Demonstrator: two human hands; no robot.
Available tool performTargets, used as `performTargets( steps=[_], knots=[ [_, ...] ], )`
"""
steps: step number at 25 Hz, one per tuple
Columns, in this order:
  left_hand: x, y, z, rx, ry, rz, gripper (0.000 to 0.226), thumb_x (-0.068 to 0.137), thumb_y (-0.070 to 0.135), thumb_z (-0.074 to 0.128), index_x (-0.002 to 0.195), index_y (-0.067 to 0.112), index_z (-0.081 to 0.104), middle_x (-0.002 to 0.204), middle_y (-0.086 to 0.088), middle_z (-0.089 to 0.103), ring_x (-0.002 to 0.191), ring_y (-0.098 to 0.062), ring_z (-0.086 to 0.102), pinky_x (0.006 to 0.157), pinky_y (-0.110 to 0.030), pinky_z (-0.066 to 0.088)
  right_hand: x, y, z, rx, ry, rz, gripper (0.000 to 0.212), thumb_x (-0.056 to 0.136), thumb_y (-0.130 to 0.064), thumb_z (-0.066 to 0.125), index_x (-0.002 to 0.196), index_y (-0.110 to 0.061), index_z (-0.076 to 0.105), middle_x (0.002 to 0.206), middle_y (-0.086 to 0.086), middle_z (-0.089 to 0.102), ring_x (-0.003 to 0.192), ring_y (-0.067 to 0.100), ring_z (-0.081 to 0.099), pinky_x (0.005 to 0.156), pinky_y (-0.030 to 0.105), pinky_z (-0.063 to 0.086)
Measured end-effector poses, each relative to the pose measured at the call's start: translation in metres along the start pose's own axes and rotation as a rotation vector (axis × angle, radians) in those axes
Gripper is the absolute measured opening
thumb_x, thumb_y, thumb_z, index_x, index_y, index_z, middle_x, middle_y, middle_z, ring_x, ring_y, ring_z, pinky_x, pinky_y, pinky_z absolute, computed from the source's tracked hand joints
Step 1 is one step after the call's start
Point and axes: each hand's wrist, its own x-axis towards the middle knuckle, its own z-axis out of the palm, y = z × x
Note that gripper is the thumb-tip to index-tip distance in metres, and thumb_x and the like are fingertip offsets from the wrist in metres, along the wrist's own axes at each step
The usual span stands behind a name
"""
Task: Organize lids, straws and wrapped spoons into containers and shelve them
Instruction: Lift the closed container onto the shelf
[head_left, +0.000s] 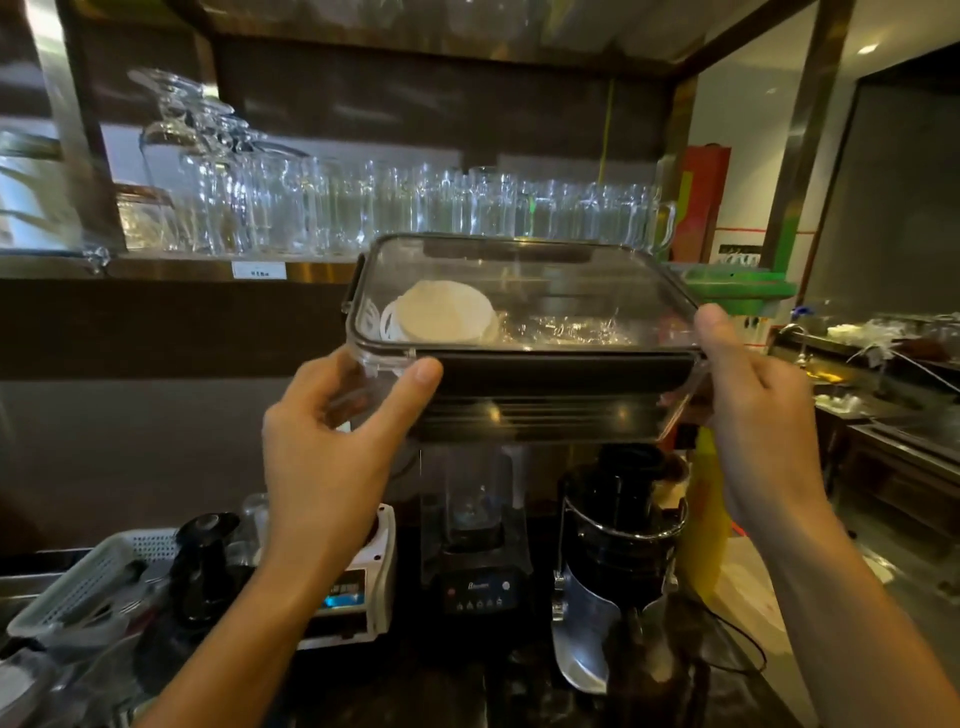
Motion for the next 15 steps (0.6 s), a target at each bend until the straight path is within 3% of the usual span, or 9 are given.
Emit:
performTargets(
  steps=[4, 6, 10, 13, 15],
  knots=[
    [0.021, 0.015, 0.016, 0.010, -0.022, 0.068, 0.044, 0.071, 0.060, 0.081, 0.107, 0.035, 0.075, 0.108, 0.005, 0.074, 0.104, -0.014, 0.072, 0.094, -0.039, 0.059, 0.025, -0.016, -0.011, 0.063, 0.000, -0.036, 0.084, 0.091, -0.068, 0.053, 0.105, 0.015, 0.065, 0.099, 0.035, 0.068, 0.094, 0.050, 0.066, 0.085, 0.065, 0.055],
    [0.032, 0.021, 0.027, -0.016, -0.051, 0.079, 0.047, 0.070, 0.054, 0.083, 0.110, 0.031, 0.075, 0.109, 0.006, 0.074, 0.105, -0.012, 0.072, 0.093, -0.036, 0.060, 0.040, -0.022, -0.020, 0.074, -0.016, -0.071, 0.073, 0.099, -0.058, 0.050, 0.103, 0.012, 0.068, 0.099, 0.026, 0.073, 0.093, 0.034, 0.073, 0.078, 0.041, 0.063],
    [0.057, 0.027, 0.057, 0.008, -0.083, 0.121, 0.051, 0.076, 0.056, 0.081, 0.105, 0.015, 0.073, 0.101, -0.001, 0.075, 0.097, -0.014, 0.072, 0.087, -0.036, 0.061, 0.071, -0.026, -0.033, 0.058, -0.053, -0.160, 0.072, 0.093, -0.058, 0.050, 0.104, 0.012, 0.065, 0.097, 0.021, 0.072, 0.087, 0.010, 0.073, 0.068, 0.012, 0.054],
    [0.084, 0.027, 0.083, 0.008, -0.088, 0.140, 0.074, 0.073, 0.068, 0.078, 0.106, 0.002, 0.068, 0.103, -0.004, 0.075, 0.102, -0.009, 0.071, 0.093, -0.026, 0.059, 0.098, -0.019, -0.044, 0.016, -0.071, -0.177, 0.056, 0.095, -0.058, 0.057, 0.109, -0.005, 0.070, 0.105, 0.010, 0.075, 0.098, 0.008, 0.071, 0.078, 0.015, 0.051],
    [0.101, 0.028, 0.098, 0.044, -0.109, 0.163, 0.097, 0.070, 0.079, 0.073, 0.118, -0.004, 0.064, 0.116, -0.010, 0.074, 0.113, -0.013, 0.069, 0.102, -0.031, 0.056, 0.118, -0.012, -0.051, -0.031, -0.093, -0.171, 0.049, 0.091, -0.059, 0.064, 0.112, -0.015, 0.071, 0.109, 0.000, 0.075, 0.103, 0.005, 0.069, 0.085, 0.024, 0.049]
  ],
)
